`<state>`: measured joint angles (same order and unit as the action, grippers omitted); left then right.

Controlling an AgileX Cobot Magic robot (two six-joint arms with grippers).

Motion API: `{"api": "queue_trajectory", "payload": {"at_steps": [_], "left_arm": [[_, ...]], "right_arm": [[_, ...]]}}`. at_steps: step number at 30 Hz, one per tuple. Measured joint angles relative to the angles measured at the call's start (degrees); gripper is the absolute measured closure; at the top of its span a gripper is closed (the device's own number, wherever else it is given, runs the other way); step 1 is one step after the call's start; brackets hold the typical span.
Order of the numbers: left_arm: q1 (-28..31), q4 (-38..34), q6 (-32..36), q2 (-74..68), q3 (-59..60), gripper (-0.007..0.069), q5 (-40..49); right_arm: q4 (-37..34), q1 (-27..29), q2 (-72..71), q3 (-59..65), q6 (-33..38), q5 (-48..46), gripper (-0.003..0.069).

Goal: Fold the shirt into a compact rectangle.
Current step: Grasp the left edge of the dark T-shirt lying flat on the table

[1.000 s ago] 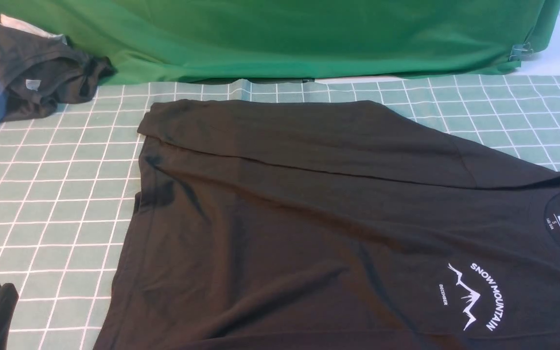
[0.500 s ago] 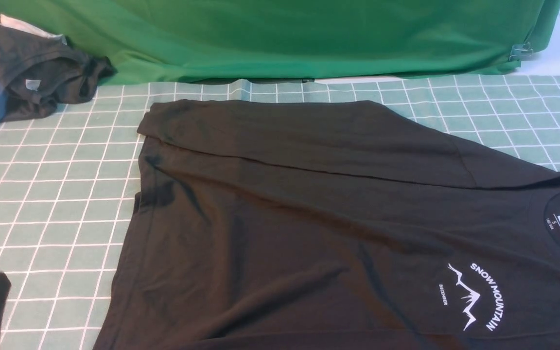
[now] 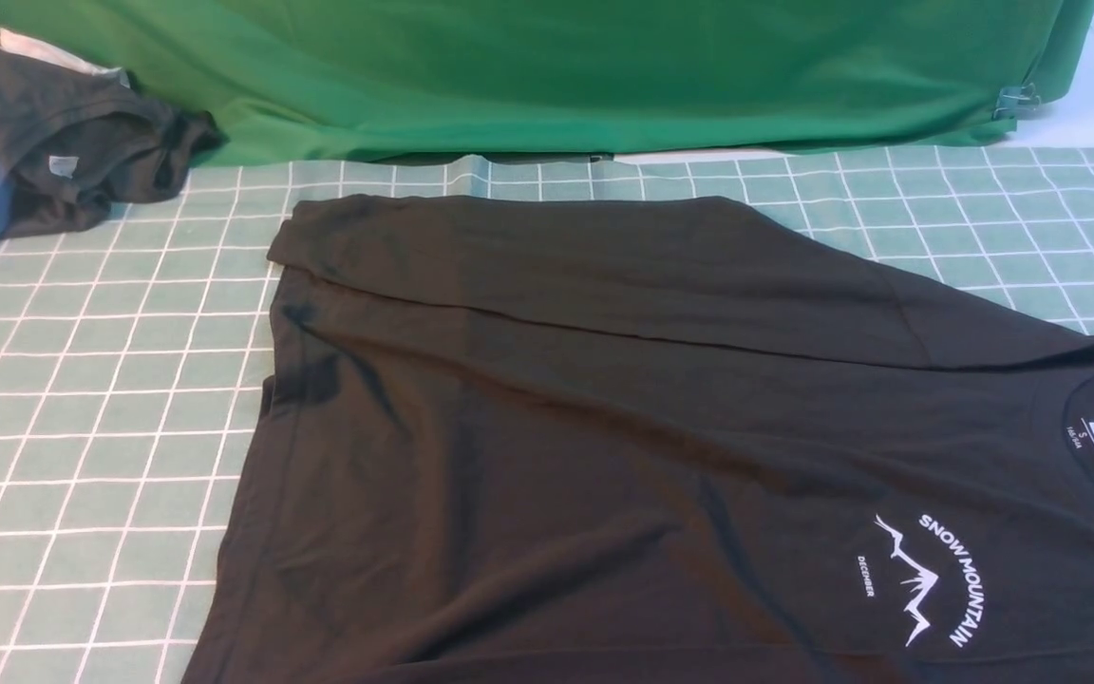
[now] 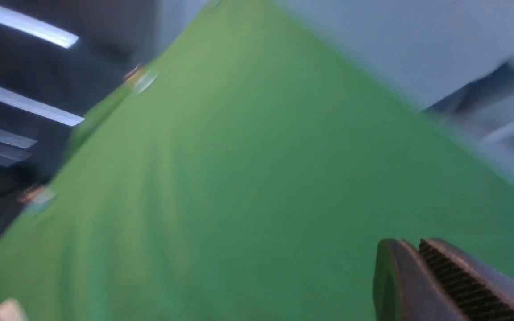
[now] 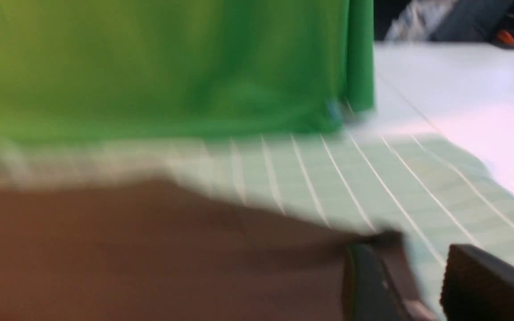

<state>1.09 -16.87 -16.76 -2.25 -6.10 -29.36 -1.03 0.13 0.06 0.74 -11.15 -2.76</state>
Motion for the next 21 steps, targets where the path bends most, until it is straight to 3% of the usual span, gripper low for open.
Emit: {"api": "queue_trajectory", "payload": {"at_steps": [3, 5, 7, 8, 9, 12, 16, 19, 21], "left_arm": [[0.0, 4.12, -0.88, -5.3, -9.51, 0.0608, 10.64], [0.0, 8.84, -0.93, -13.99, -22.95, 0.0608, 27.28], [0.0, 11.16, 0.82, -23.09, -33.32, 0.0608, 45.72], [0.0, 11.35, 1.94, -26.04, -36.17, 0.0608, 50.88], [0.0, 11.81, 5.04, -33.1, -41.92, 0.0608, 62.6], [0.0, 10.93, 10.88, -47.69, -48.53, 0.0608, 81.02], [-0.36, 5.69, 18.03, -59.34, -46.87, 0.0613, 89.98], [-3.37, 2.92, 18.84, -61.24, -43.07, 0.0621, 90.05], [-7.08, 2.85, 18.66, -61.24, -40.42, 0.0622, 90.04]], "right_arm": [[-3.95, 0.0, 0.0, 0.0, -7.87, 7.63, 0.0417], [-5.38, 0.0, 0.0, 0.0, -12.86, 13.25, 0.0418], [-5.89, 0.0, 0.0, 0.0, -14.4, 16.92, 0.0419], [-6.03, 0.0, 0.0, 0.0, -14.47, 17.6, 0.0419], [-6.08, 0.0, 0.0, 0.0, -13.68, 18.76, 0.0419], [-6.21, 0.0, 0.0, 0.0, -12.34, 20.85, 0.0419], [-6.21, -0.31, 0.0, -1.87, -15.68, 21.31, 0.0449], [-4.84, -1.75, 2.01, -9.98, -13.42, 8.69, 0.0552], [-3.41, -3.69, 7.12, -19.22, -6.57, -3.62, 0.0609]]}}
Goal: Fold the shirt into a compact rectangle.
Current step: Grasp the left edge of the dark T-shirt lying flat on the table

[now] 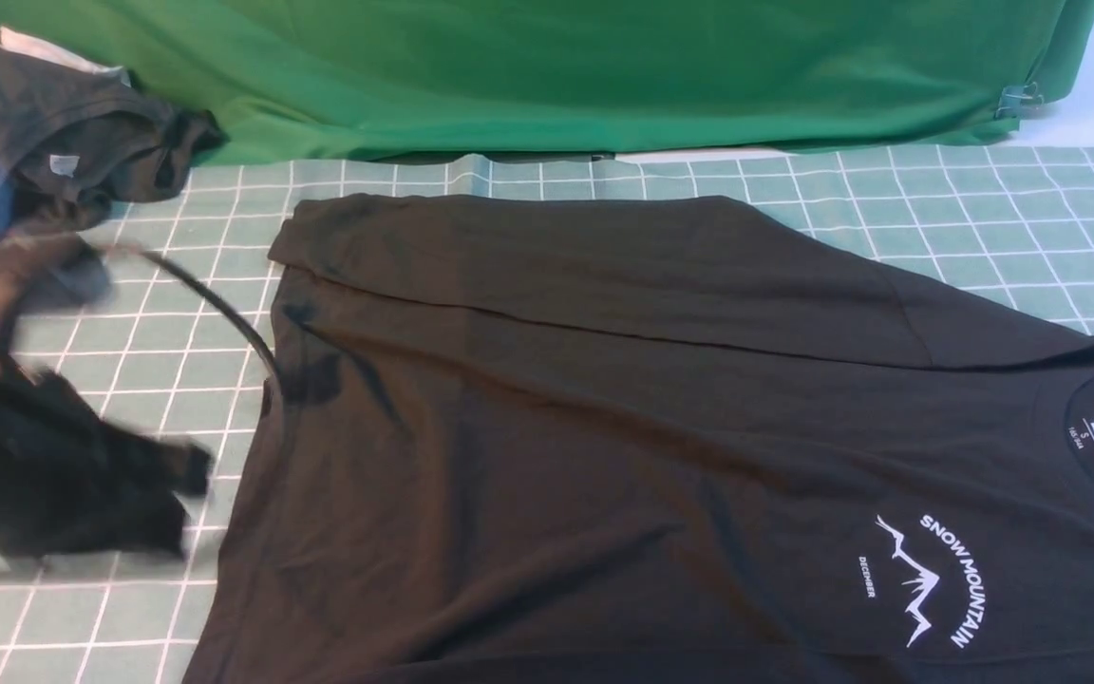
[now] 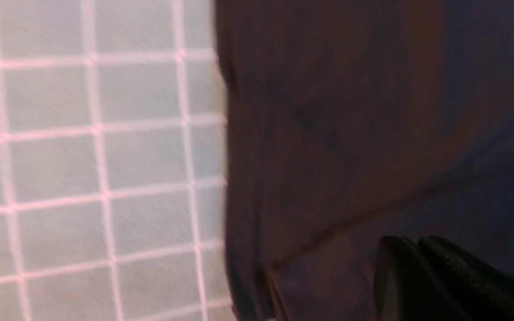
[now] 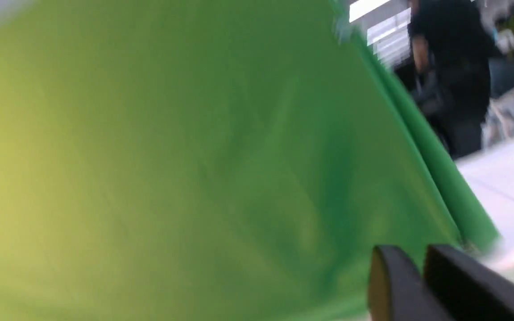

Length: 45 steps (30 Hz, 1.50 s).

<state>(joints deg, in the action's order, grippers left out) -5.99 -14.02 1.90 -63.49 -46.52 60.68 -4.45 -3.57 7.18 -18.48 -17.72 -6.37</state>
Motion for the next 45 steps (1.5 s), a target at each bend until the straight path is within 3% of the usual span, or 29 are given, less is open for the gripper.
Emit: {"api": "queue_trajectory", "payload": {"at_steps": [3, 6, 10, 16, 22, 23, 28, 31, 34, 37, 40, 42, 45], "left_arm": [[-8.4, 3.08, -4.94, -0.14, 4.77, 0.0622, 2.03], [-14.66, 6.79, -7.91, -0.44, 7.77, 0.0624, 2.44], [-18.73, 7.96, -8.16, -0.49, 9.22, 0.0617, 1.69], [-21.32, 12.13, -7.51, -3.19, 11.84, 0.0503, -3.56], [-21.44, 14.42, -7.74, -9.82, 13.09, 0.0309, -9.26], [-21.44, 14.62, -7.74, -12.83, 13.09, 0.0238, -11.9], [-21.44, 15.58, -7.74, -17.34, 13.09, 0.0145, -14.58], [-21.44, 15.94, -7.74, -19.55, 13.09, 0.0128, -15.07], [-21.44, 15.49, -7.74, -20.05, 12.98, 0.0143, -15.04], [-21.44, 14.02, -7.78, -20.22, 12.97, 0.0229, -14.81], [-21.46, 12.78, -7.85, -20.33, 12.85, 0.0382, -14.19], [-21.46, 12.69, -7.85, -20.33, 12.42, 0.053, -11.81], [-21.46, 12.69, -7.85, -19.4, 11.19, 0.0589, -6.44]], "right_arm": [[0.86, -3.66, 13.45, -15.7, 10.11, -18.05, 0.0631], [0.91, -6.37, 25.11, -25.66, 15.17, -30.72, 0.0634], [-0.58, -9.56, 35.55, -30.03, 22.06, -39.61, 0.0636], [-2.02, -14.74, 42.4, -28.58, 24.38, -40.25, 0.0636], [-2.92, -16.72, 42.68, -28.24, 24.38, -36.93, 0.0637], [-3.27, -16.89, 42.68, -28.24, 24.39, -35.77, 0.0637], [-3.56, -16.93, 42.74, -28.24, 24.39, -34.49, 0.0637], [-3.69, -16.96, 42.74, -28.24, 24.39, -34.2, 0.0637], [-3.88, -16.96, 42.74, -28.24, 24.44, -34.14, 0.0637], [-3.99, -16.96, 42.74, -28.24, 24.44, -34.12, 0.0637], [-4.04, -16.96, 42.74, -28.24, 24.44, -34.12, 0.0637], [-4.05, -16.96, 42.74, -28.24, 24.44, -34.12, 0.0637], [-4.1, -16.96, 42.74, -28.24, 24.44, -34.07, 0.0637]]}}
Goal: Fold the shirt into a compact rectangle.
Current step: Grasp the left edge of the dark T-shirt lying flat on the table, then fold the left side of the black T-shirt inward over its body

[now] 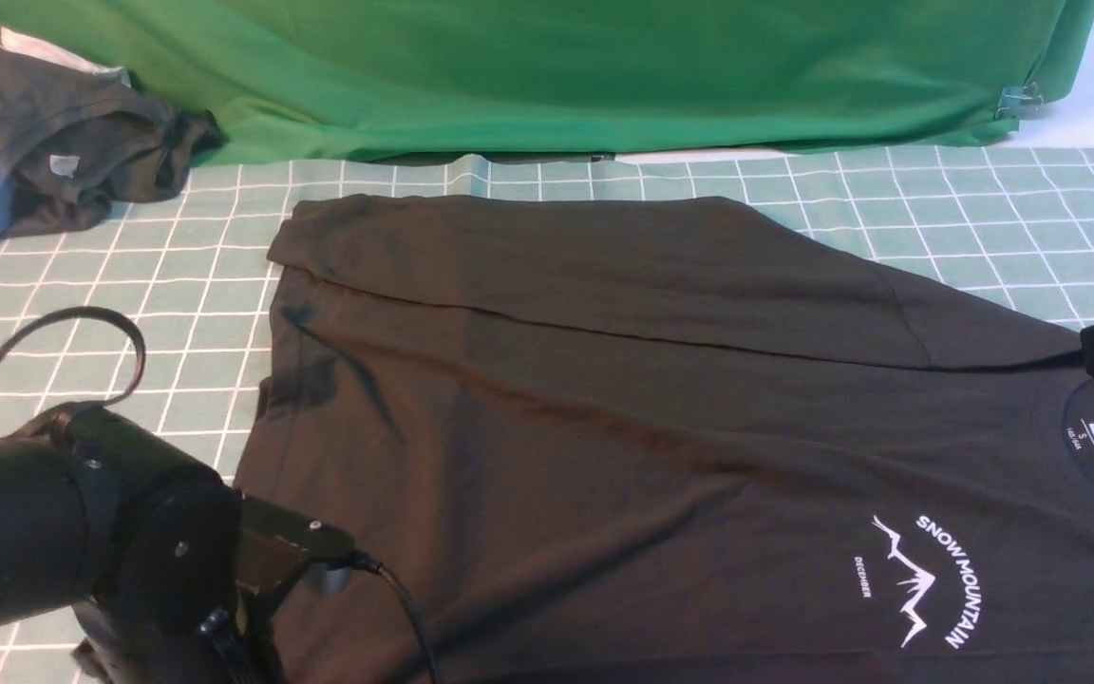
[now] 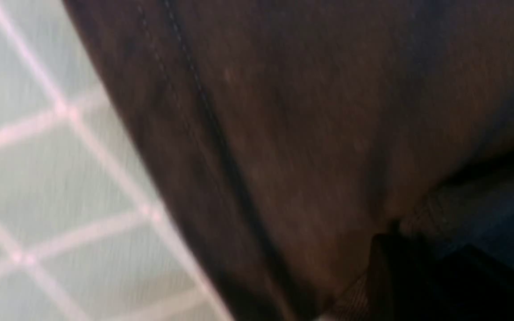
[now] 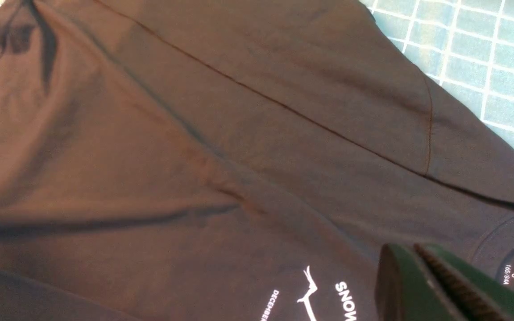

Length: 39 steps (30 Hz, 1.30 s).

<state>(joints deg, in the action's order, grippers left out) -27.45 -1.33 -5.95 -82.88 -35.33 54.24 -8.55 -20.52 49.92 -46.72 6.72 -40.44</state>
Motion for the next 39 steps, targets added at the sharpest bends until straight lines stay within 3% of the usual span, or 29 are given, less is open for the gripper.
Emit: {"api": "queue_trajectory", "payload": {"at_steps": [6, 15, 19, 24, 36, 39], "left_arm": [[0.0, -0.21, 0.0, 8.03, -8.27, 0.0598, 10.54], [3.02, 4.92, -1.19, 12.62, -21.03, 0.0598, 14.89], [11.26, 7.24, -0.86, 8.5, -25.63, 0.0598, 11.53], [16.72, 6.5, 4.95, 2.37, -27.21, 0.0598, 4.72], [17.69, 13.11, 7.12, -9.58, -27.34, 0.0593, -0.81], [17.69, 14.83, 4.74, -11.62, -27.34, 0.0541, -3.82]], "right_arm": [[0.0, 0.0, 0.0, 0.0, 0.0, 0.64, 0.0637], [-0.11, 0.0, 0.04, 0.0, 0.0, 1.38, 0.0637], [-0.43, 0.0, 0.17, 0.0, 0.0, 2.08, 0.0637], [-0.7, 0.0, 0.17, 0.0, 0.0, 2.4, 0.0637], [-2.18, 0.0, 0.17, 0.0, 0.0, 2.52, 0.0632], [-2.25, 0.0, 0.17, 0.0, 0.0, 2.52, 0.0631]]}}
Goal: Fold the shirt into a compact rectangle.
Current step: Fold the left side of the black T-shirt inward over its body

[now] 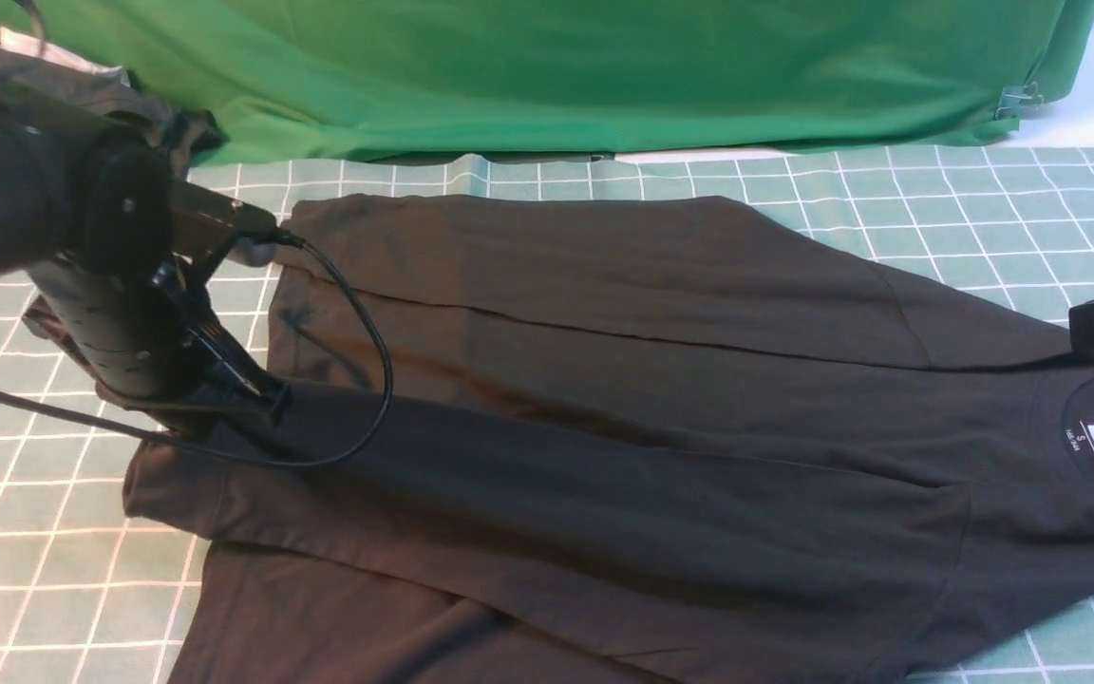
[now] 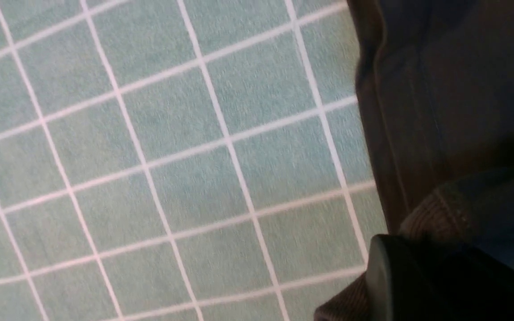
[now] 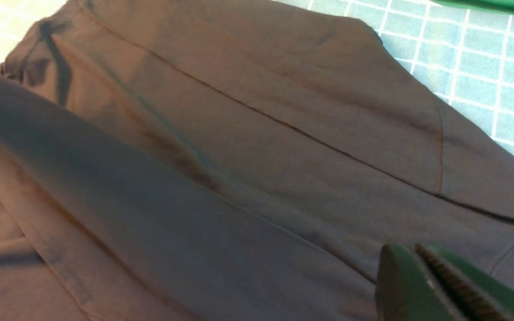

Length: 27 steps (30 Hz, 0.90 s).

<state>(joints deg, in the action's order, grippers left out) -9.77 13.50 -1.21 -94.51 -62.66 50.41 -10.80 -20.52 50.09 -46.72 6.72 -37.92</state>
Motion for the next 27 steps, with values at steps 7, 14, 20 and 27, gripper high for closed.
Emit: {"api": "queue_trajectory", "payload": {"at_steps": [7, 14, 20, 27], "left_arm": [[0.0, 3.52, -6.42, -0.74, -0.7, 0.0293, -4.99], [2.31, -1.94, -12.02, -2.16, -10.78, 0.0159, -5.67], [3.5, -4.47, -8.39, -5.78, -14.28, 0.0148, 3.68], [3.5, -4.63, -8.78, -8.97, -14.28, 0.0148, 0.03]], "right_arm": [[-0.12, 0.0, 0.0, 0.0, 0.0, 0.0, 0.0624], [-0.16, 0.0, 0.0, 0.0, 0.0, -0.05, 0.062], [-0.16, 0.0, 0.0, 0.0, 0.0, -0.05, 0.062], [-0.16, 0.0, 0.0, 0.0, 0.0, -0.2, 0.062]]}}
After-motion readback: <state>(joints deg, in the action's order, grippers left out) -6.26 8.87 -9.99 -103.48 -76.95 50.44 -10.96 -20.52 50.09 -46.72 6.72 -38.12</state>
